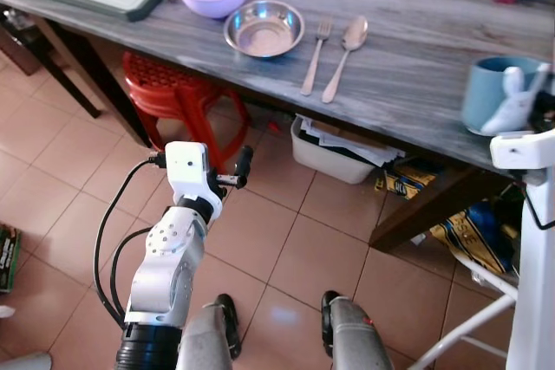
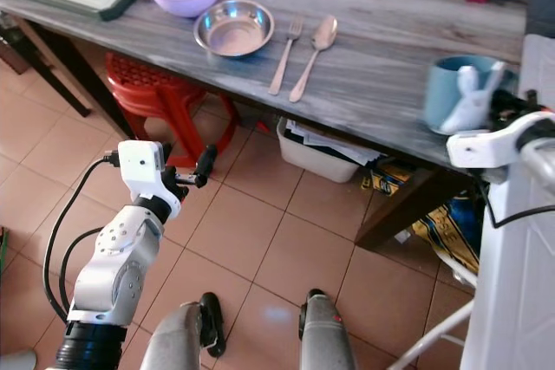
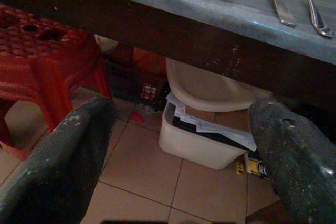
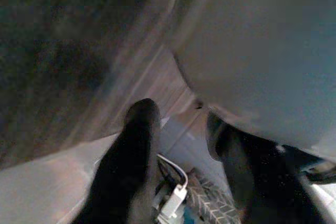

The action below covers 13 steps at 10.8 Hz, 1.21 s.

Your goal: Setting the table

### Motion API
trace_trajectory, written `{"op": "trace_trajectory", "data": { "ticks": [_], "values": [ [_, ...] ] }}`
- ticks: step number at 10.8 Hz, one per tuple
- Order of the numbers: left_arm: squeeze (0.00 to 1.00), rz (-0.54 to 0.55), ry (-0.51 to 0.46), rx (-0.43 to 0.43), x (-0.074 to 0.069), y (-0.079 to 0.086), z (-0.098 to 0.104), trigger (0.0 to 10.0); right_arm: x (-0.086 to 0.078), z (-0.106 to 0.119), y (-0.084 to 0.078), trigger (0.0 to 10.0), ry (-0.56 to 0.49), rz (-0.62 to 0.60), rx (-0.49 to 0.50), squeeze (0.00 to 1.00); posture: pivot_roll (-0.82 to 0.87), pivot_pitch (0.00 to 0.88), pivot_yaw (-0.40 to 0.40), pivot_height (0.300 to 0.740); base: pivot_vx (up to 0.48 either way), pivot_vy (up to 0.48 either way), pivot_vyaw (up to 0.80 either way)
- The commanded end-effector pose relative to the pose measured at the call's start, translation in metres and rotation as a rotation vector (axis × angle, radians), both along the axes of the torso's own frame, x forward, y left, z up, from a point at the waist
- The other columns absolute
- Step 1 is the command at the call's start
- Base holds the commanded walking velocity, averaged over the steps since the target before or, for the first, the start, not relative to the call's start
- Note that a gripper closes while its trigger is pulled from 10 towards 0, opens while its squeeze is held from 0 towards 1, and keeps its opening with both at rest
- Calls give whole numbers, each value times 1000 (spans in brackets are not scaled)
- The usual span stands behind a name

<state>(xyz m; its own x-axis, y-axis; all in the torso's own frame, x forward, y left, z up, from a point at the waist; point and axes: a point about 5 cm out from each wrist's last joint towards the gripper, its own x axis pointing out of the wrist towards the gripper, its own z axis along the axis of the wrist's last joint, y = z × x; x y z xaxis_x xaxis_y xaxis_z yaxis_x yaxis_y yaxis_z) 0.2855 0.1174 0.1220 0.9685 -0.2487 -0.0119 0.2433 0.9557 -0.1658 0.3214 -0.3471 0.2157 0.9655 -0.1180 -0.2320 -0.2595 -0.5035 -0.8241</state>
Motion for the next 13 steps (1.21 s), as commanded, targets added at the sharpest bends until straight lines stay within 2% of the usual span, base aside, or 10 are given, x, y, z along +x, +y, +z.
{"op": "trace_trajectory", "data": {
  "ticks": [1,2,6,11,12,13],
  "values": [
    [0,5,25,10,-3,2,-5,10000,-1,-3,8,10000,3,55,-1,706,-129,255,44,740,0,0,0],
    [0,7,26,9,-3,2,-6,10000,-1,-1,9,10000,-9,64,6,4,-130,255,43,740,0,0,0],
    [0,13,25,6,-3,3,-6,10000,-6,-2,-3,10000,-7,4,-23,0,-132,259,40,740,0,0,0],
    [0,19,27,4,-5,3,-6,10000,-16,5,-23,10000,-53,-44,-189,0,-134,264,41,740,0,0,0],
    [0,19,27,3,-5,3,-7,10000,-17,4,-24,10000,-45,-51,-154,0,-134,264,41,740,0,0,0],
    [0,17,28,2,-5,2,-7,10000,-20,-1,-21,10000,-60,-92,76,0,-137,264,38,740,0,0,0]
  ]
}}
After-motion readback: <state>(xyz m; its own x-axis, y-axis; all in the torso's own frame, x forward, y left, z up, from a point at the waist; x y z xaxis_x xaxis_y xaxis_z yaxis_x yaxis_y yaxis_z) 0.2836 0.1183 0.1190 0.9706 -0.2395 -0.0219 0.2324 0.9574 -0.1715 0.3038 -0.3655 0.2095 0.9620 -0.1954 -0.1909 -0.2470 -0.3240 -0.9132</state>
